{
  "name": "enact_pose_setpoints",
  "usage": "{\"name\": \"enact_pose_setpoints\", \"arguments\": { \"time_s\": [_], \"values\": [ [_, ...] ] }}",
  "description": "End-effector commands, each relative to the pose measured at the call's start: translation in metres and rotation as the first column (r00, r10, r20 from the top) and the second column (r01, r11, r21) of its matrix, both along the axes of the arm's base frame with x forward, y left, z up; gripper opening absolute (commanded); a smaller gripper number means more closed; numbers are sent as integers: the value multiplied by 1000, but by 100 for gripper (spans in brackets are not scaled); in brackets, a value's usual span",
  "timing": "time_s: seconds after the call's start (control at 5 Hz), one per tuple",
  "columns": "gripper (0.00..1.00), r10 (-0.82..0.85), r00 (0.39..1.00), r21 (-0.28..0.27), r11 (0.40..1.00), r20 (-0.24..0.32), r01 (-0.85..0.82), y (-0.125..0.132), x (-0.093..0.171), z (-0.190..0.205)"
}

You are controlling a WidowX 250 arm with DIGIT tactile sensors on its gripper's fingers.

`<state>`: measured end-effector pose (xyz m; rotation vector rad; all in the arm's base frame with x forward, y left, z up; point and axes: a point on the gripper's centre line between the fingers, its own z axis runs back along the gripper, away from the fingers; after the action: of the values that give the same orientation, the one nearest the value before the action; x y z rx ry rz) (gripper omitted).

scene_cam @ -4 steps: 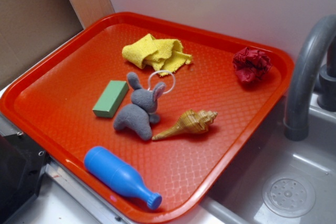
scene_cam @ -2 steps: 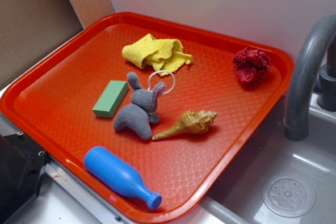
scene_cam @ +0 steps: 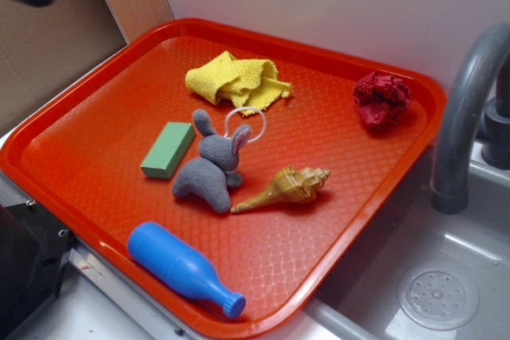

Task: Grab the red paper.

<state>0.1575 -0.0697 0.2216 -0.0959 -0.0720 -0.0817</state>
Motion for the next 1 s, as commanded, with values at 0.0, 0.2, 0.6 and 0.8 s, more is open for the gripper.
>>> {"name": "enact_pose_setpoints", "arguments": {
  "time_s": [0.0, 0.2, 0.6, 0.8],
  "values": [
    [100, -61, 982, -72, 995, 180, 75, -63, 59, -6],
    [100, -37, 972, -38, 998, 231, 47, -84, 87, -25],
    [100, -20, 964, 9, 1000, 264, 18, -111, 145, -85],
    [100, -22, 967, 28, 1000, 256, 15, -116, 160, -103]
  ]
}}
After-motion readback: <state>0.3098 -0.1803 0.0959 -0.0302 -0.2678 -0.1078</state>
